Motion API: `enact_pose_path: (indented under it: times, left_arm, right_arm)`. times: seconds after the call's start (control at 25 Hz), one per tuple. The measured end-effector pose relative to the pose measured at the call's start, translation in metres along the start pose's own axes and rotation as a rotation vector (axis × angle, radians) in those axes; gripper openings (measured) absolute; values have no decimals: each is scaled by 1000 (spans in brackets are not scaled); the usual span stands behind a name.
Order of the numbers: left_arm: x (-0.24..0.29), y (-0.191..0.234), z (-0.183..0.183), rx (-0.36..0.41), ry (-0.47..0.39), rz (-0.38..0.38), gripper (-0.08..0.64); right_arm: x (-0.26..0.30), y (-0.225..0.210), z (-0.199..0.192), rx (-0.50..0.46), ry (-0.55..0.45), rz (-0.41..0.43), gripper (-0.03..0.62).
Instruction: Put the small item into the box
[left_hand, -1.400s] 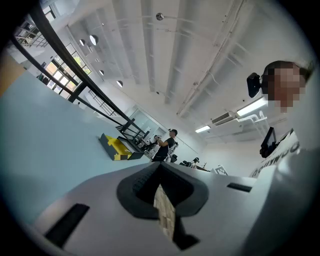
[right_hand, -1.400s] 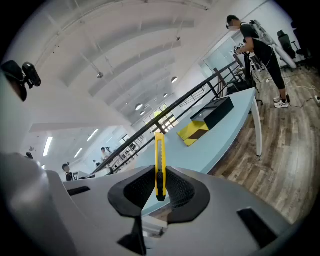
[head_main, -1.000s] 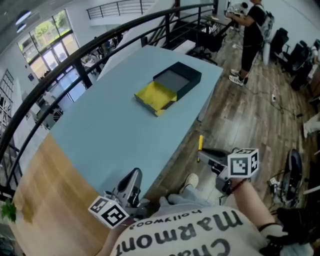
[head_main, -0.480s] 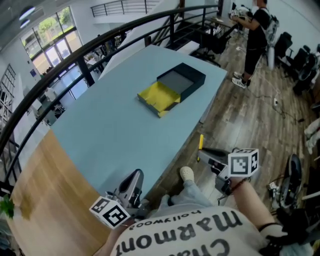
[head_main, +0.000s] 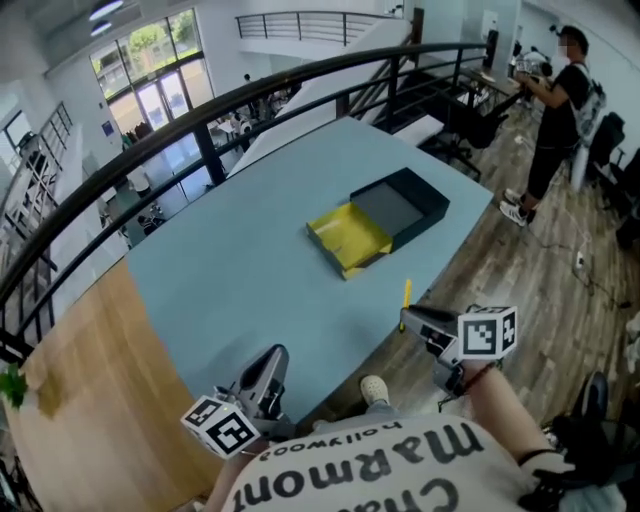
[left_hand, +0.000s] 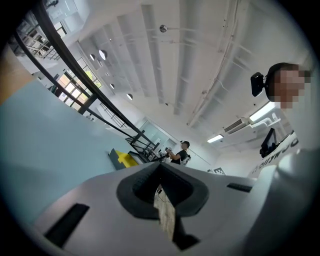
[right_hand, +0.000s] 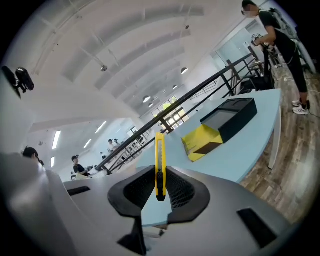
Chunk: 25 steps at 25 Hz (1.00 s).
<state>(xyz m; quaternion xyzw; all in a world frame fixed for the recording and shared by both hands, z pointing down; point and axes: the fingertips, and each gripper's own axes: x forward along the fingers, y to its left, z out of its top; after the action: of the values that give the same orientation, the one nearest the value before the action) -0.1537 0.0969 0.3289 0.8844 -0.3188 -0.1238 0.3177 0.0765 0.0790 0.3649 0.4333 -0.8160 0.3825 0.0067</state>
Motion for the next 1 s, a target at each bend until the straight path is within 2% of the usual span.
enact_pose_path:
  times: [0.16, 0.4, 0.72, 1.0]
  left_arm:
    - [23, 13, 18, 8, -40, 49, 2]
    - [60, 25, 22, 2, -56, 87, 2]
    - [102, 33, 20, -13, -58, 119, 2]
    - [133, 45, 39, 15, -116, 182, 2]
  right_arm:
    - [22, -15, 27, -47, 43, 20, 84]
    - [50, -44, 60, 29, 57, 101, 84]
    - [73, -85, 86, 23, 127, 129, 84]
    - [90, -113, 106, -46, 195, 159, 84]
